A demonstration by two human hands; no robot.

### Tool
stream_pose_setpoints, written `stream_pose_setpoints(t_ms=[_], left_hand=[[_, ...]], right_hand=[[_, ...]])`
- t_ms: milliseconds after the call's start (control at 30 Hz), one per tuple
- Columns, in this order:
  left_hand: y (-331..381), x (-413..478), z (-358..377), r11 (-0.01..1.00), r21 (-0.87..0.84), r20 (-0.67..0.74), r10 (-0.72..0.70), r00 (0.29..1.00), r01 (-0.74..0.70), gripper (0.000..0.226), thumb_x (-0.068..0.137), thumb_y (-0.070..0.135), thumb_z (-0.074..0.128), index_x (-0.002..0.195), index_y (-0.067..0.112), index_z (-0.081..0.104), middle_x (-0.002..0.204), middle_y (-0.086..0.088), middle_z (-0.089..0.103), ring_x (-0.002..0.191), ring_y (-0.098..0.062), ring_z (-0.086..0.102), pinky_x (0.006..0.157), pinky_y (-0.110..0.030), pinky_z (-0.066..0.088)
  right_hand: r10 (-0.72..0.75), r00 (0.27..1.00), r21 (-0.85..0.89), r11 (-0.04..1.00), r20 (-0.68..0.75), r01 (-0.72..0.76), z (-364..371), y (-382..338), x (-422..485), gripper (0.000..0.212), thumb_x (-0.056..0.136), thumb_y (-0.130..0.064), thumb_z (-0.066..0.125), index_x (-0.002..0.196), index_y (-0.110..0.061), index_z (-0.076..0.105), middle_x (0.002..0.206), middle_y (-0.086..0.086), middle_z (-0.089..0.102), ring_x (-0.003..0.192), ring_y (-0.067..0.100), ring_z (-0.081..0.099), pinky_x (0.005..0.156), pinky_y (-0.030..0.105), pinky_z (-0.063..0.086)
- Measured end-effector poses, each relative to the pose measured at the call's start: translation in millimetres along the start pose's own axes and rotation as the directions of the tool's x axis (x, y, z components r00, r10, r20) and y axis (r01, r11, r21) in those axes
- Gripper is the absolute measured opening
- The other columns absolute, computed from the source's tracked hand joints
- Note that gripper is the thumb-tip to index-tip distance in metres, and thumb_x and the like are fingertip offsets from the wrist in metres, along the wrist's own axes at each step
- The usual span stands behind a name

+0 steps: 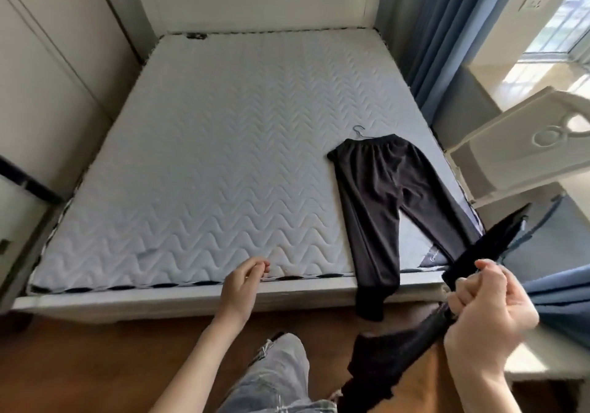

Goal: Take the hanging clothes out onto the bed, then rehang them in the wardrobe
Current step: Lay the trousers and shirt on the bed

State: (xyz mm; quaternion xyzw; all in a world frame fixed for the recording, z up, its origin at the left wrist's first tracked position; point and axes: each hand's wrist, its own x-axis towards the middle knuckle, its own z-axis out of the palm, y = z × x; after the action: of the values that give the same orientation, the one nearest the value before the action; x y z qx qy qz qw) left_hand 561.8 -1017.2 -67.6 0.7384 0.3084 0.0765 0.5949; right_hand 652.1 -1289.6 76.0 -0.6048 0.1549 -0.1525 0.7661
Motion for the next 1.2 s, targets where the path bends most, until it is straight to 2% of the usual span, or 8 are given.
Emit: stream_pose_setpoints(t_ms=[133, 400, 600, 733, 833, 1000, 1067, 1200], left_hand=[[-20, -2, -48, 1.000, -0.026, -0.040, -0.002, 0.999, 0.001, 0.031, 0.084, 0.039, 0.047, 0.092, 0.021, 0.071, 0.094, 0.000, 0.072, 0.098, -0.018, 0.066, 0.089, -0.034, 0.052], [-49, 65, -142, 0.999, 0.045, 0.055, 0.006, 0.998, -0.009, 0.024, 0.089, 0.032, 0.046, 0.093, 0.026, 0.070, 0.093, 0.006, 0.072, 0.096, -0.006, 0.065, 0.089, -0.033, 0.052], [-51, 175, -180, 0.967, 0.231, 0.120, 0.084, 0.989, -0.111, 0.027, 0.086, 0.034, 0.043, 0.096, 0.027, 0.067, 0.100, 0.006, 0.069, 0.094, -0.002, 0.061, 0.076, -0.004, 0.039], [-61, 276, -177, 0.924, 0.328, 0.099, 0.170, 0.980, -0.193, 0.035, 0.088, 0.029, 0.046, 0.107, 0.012, 0.070, 0.106, -0.003, 0.067, 0.095, -0.017, 0.062, 0.081, -0.018, 0.042], [-89, 367, -163, 0.886, 0.402, 0.069, 0.222, 0.973, -0.230, 0.032, 0.091, 0.022, 0.048, 0.110, 0.006, 0.069, 0.111, -0.009, 0.065, 0.102, -0.026, 0.062, 0.087, -0.031, 0.044], [-186, 516, -132, 0.851, 0.498, -0.030, 0.208, 0.978, -0.166, 0.037, 0.090, 0.020, 0.051, 0.120, 0.004, 0.064, 0.126, -0.015, 0.060, 0.120, -0.033, 0.052, 0.102, -0.035, 0.037], [-240, 561, -122, 0.804, 0.579, -0.035, 0.193, 0.981, -0.138, 0.040, 0.089, 0.019, 0.055, 0.125, 0.003, 0.061, 0.132, -0.017, 0.056, 0.123, -0.036, 0.048, 0.105, -0.039, 0.036], [-336, 619, -114, 0.630, 0.766, -0.015, 0.216, 0.976, -0.128, 0.056, 0.086, 0.039, 0.043, 0.132, 0.010, 0.058, 0.137, -0.015, 0.055, 0.121, -0.038, 0.051, 0.104, -0.047, 0.039]], right_hand=[[0.031, 0.999, 0.013, 0.999, -0.024, -0.031, 31, 21, -39, 0.027, 0.094, -0.007, 0.043, 0.070, -0.016, 0.050, 0.044, -0.013, 0.034, 0.041, 0.005, 0.028, 0.039, 0.022, 0.018], [0.096, 0.987, 0.006, 0.995, -0.130, -0.096, 141, 90, -92, 0.026, 0.093, -0.007, 0.043, 0.069, -0.016, 0.050, 0.044, -0.014, 0.033, 0.040, 0.004, 0.028, 0.039, 0.019, 0.021], [0.155, 0.967, 0.091, 0.986, -0.202, -0.139, 247, 148, -79, 0.026, 0.093, -0.005, 0.043, 0.069, -0.015, 0.048, 0.043, -0.012, 0.034, 0.039, 0.005, 0.027, 0.038, 0.017, 0.021], [0.275, 0.956, 0.154, 0.954, -0.105, -0.258, 332, 205, -37, 0.021, 0.093, -0.005, 0.041, 0.074, -0.013, 0.045, 0.048, -0.008, 0.029, 0.040, 0.006, 0.023, 0.039, 0.018, 0.019], [0.294, 0.955, 0.078, 0.952, 0.031, -0.296, 397, 274, 11, 0.019, 0.097, -0.003, 0.035, 0.084, -0.010, 0.045, 0.055, -0.003, 0.033, 0.041, 0.006, 0.027, 0.040, 0.019, 0.022], [0.367, 0.905, -0.073, 0.930, 0.215, -0.360, 484, 424, 97, 0.008, 0.100, -0.003, 0.037, 0.099, -0.007, 0.043, 0.069, 0.006, 0.049, 0.048, 0.012, 0.050, 0.051, 0.028, 0.050], [0.431, 0.866, -0.133, 0.902, 0.254, -0.410, 507, 486, 122, 0.006, 0.099, -0.002, 0.039, 0.099, -0.006, 0.044, 0.074, 0.009, 0.055, 0.054, 0.016, 0.057, 0.057, 0.029, 0.057], [0.532, 0.809, -0.281, 0.839, 0.249, -0.465, 537, 592, 161, 0.006, 0.096, -0.001, 0.046, 0.101, 0.001, 0.051, 0.078, 0.011, 0.058, 0.062, 0.019, 0.060, 0.054, 0.025, 0.058]])
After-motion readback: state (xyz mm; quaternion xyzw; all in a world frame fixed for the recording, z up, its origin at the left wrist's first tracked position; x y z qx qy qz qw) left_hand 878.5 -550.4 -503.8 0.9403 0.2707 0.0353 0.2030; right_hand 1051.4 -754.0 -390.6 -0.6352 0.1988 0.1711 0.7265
